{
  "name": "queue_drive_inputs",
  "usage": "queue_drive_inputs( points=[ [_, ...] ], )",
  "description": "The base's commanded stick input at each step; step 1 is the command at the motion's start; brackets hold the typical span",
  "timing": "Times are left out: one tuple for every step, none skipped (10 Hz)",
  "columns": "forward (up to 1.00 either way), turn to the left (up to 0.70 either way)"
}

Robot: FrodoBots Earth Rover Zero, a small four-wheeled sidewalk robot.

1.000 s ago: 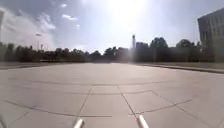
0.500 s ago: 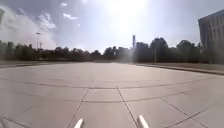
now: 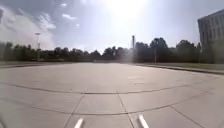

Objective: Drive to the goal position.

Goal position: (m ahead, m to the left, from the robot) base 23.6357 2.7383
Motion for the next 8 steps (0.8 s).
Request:
queue_drive_inputs(
  points=[
    [0.7, 0.0],
    [0.7, 0.0],
    [0.7, 0.0],
    [0.7, 0.0],
    [0.7, 0.0],
    [0.7, 0.0],
    [0.7, 0.0],
    [0.7, 0.0]
  ],
)
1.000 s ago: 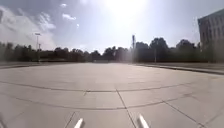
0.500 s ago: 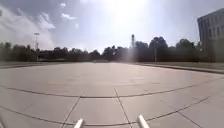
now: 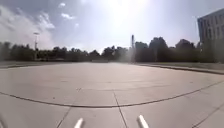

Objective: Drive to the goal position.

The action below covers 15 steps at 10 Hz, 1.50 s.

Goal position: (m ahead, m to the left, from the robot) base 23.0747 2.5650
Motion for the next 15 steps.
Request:
queue_drive_inputs(
  points=[
    [0.7, 0.0],
    [0.7, 0.0],
    [0.7, 0.0],
    [0.7, 0.0],
    [0.7, 0.0],
    [0.7, 0.0],
    [0.7, 0.0],
    [0.7, 0.0],
    [0.7, 0.0],
    [0.7, 0.0],
    [0.7, 0.0],
    [0.7, 0.0],
    [0.7, 0.0],
    [0.7, 0.0],
    [0.7, 0.07]
  ],
)
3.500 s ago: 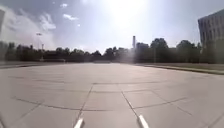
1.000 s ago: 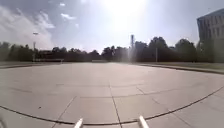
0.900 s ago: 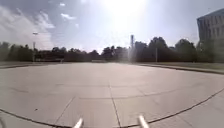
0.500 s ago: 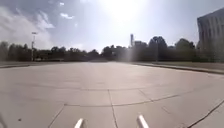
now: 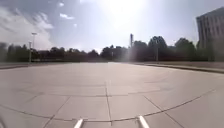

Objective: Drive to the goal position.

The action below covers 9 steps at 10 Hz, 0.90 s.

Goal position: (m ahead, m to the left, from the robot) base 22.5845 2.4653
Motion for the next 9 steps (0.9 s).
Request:
queue_drive_inputs(
  points=[
    [0.7, 0.24],
    [0.7, 0.35],
    [0.7, 0.25],
    [0.7, 0.02],
    [0.7, 0.0],
    [0.7, 0.0],
    [0.7, 0.0],
    [0.7, 0.0],
    [0.7, 0.0]
  ],
)
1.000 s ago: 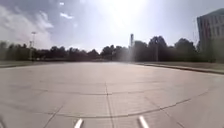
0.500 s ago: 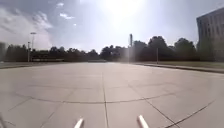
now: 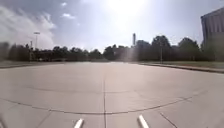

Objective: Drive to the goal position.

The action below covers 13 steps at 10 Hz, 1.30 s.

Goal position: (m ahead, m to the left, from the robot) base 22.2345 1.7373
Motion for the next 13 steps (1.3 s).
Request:
queue_drive_inputs(
  points=[
    [0.7, 0.0],
    [0.7, 0.0],
    [0.7, 0.0],
    [0.7, 0.0],
    [0.7, 0.0],
    [0.7, 0.0],
    [0.7, 0.0],
    [0.7, 0.0],
    [0.7, 0.0],
    [0.7, 0.0],
    [0.7, 0.0],
    [0.7, 0.0],
    [0.7, 0.0]
  ],
)
